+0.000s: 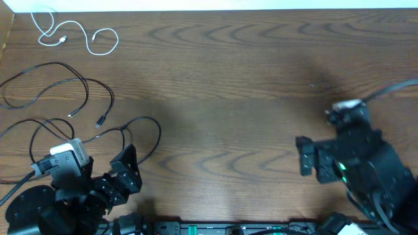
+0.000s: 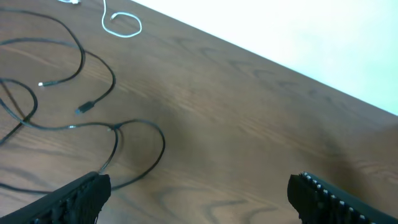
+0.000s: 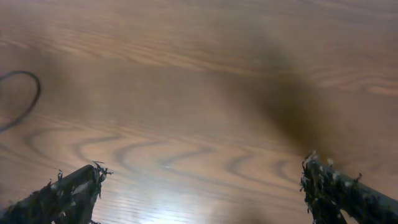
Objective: Untangle cables
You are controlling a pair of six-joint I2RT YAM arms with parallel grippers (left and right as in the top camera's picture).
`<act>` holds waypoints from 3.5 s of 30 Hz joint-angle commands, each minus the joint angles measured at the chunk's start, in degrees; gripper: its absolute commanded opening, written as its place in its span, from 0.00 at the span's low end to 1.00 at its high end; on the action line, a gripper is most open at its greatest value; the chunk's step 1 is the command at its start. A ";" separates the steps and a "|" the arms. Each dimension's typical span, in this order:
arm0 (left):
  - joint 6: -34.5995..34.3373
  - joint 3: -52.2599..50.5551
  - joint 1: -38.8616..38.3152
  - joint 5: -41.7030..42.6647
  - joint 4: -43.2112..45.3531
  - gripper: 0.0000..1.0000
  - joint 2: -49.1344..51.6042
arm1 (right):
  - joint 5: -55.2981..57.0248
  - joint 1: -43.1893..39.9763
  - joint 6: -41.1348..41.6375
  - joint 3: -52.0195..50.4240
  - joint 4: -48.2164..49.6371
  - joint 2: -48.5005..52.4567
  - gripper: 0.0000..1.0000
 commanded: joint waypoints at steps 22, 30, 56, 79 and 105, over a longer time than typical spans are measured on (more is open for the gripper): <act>0.39 0.09 0.13 0.70 -0.22 0.97 -0.11 | -2.43 0.59 1.57 -3.58 -1.05 -2.10 0.99; 0.39 0.09 0.13 0.70 -0.22 0.97 -0.11 | -2.16 0.57 1.55 -3.58 -1.05 -2.10 0.99; 0.39 0.09 0.13 0.70 -0.22 0.97 -0.11 | -16.02 -33.88 -18.56 -28.55 23.41 -19.63 0.99; 0.39 0.09 0.13 0.70 -0.22 0.98 -0.11 | -18.64 -43.30 -21.22 -68.32 55.95 -52.28 0.99; 0.39 0.09 0.13 0.70 -0.22 0.98 -0.11 | -19.74 -43.01 -21.70 -84.56 80.17 -53.51 0.99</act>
